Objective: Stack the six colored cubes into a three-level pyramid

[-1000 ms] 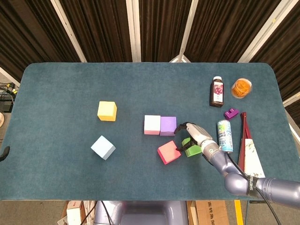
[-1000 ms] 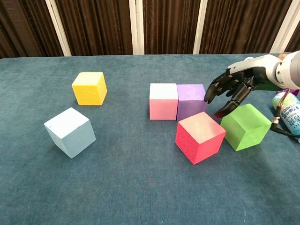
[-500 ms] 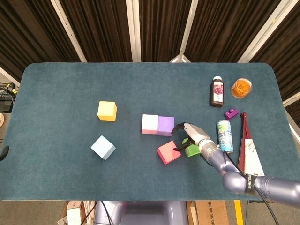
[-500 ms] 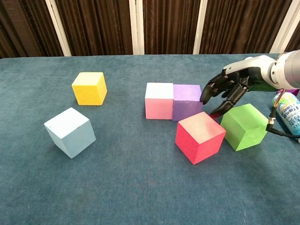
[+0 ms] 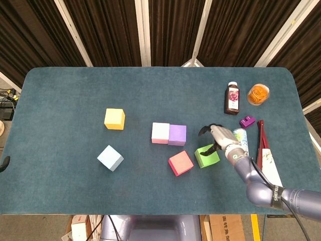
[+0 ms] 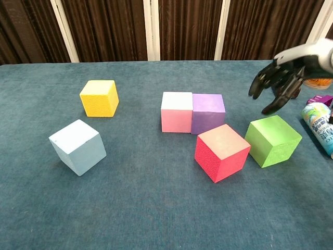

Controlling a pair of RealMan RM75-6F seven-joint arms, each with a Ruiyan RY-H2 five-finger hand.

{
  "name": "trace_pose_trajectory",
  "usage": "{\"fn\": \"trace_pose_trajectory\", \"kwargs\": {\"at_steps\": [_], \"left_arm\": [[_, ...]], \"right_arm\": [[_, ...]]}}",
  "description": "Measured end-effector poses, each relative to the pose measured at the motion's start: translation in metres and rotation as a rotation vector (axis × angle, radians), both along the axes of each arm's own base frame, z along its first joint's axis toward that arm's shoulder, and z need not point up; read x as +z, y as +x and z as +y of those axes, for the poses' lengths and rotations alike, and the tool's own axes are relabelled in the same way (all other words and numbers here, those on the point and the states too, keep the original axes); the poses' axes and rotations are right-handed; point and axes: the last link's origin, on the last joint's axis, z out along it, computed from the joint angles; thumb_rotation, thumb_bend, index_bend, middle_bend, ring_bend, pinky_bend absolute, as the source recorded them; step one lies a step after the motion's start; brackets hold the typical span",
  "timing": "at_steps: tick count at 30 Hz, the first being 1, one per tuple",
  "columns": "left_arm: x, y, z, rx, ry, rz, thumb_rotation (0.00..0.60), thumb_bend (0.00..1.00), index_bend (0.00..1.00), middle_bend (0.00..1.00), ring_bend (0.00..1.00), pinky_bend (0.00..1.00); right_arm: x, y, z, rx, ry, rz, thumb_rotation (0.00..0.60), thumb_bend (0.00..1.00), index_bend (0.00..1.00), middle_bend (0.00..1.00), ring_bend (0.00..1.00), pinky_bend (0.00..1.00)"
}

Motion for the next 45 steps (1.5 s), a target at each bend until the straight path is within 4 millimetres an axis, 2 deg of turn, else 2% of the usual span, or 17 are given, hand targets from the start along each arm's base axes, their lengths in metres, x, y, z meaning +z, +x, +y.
{"fn": "trace_pose_trajectory", "kwargs": {"at_steps": [5,11,16,19,23,26,29,32,37,45], "left_arm": [[0.000,0.000,0.001,-0.019,-0.007,-0.002,0.600,0.34,0.10,0.00,0.00,0.00],[-0.003,0.001,0.002,-0.039,-0.035,-0.001,0.600,0.30,0.08,0.00,0.00,0.00],[-0.009,0.012,0.006,-0.103,-0.147,-0.019,0.600,0.29,0.06,0.00,0.00,0.00],[-0.003,0.021,0.012,-0.125,-0.193,-0.017,0.600,0.28,0.06,0.00,0.00,0.00],[0.007,0.038,0.023,-0.148,-0.245,-0.006,0.600,0.28,0.06,0.00,0.00,0.00],[0.014,0.050,0.032,-0.161,-0.271,0.010,0.600,0.27,0.06,0.00,0.00,0.00],[0.020,0.068,0.046,-0.191,-0.291,0.017,0.600,0.26,0.07,0.00,0.00,0.00],[0.020,0.083,0.059,-0.219,-0.308,-0.017,0.600,0.26,0.07,0.00,0.00,0.00],[0.013,0.092,0.077,-0.186,-0.387,-0.024,0.600,0.26,0.07,0.00,0.00,0.00],[-0.015,0.102,0.111,-0.099,-0.488,-0.012,0.600,0.25,0.08,0.02,0.00,0.00]], "right_arm": [[0.022,-0.001,0.000,0.012,-0.127,0.039,0.600,0.15,0.09,0.10,0.04,0.00],[0.052,-0.015,0.007,0.045,-0.351,0.151,0.600,0.14,0.01,0.05,0.00,0.00],[0.076,-0.048,0.035,0.102,-0.562,0.248,0.600,0.14,0.00,0.05,0.00,0.00],[0.083,-0.070,0.064,0.171,-0.659,0.281,0.600,0.14,0.00,0.05,0.00,0.00],[0.081,-0.107,0.115,0.234,-0.707,0.326,0.600,0.14,0.00,0.05,0.00,0.00],[0.075,-0.127,0.147,0.251,-0.690,0.349,0.600,0.14,0.00,0.05,0.00,0.00],[0.067,-0.136,0.165,0.254,-0.660,0.342,0.600,0.14,0.00,0.05,0.00,0.00],[0.061,-0.141,0.170,0.268,-0.644,0.337,0.600,0.14,0.01,0.05,0.00,0.00],[0.052,-0.148,0.170,0.288,-0.605,0.361,0.600,0.14,0.01,0.05,0.00,0.00],[0.042,-0.151,0.164,0.315,-0.581,0.369,0.600,0.13,0.01,0.05,0.00,0.00]]}}
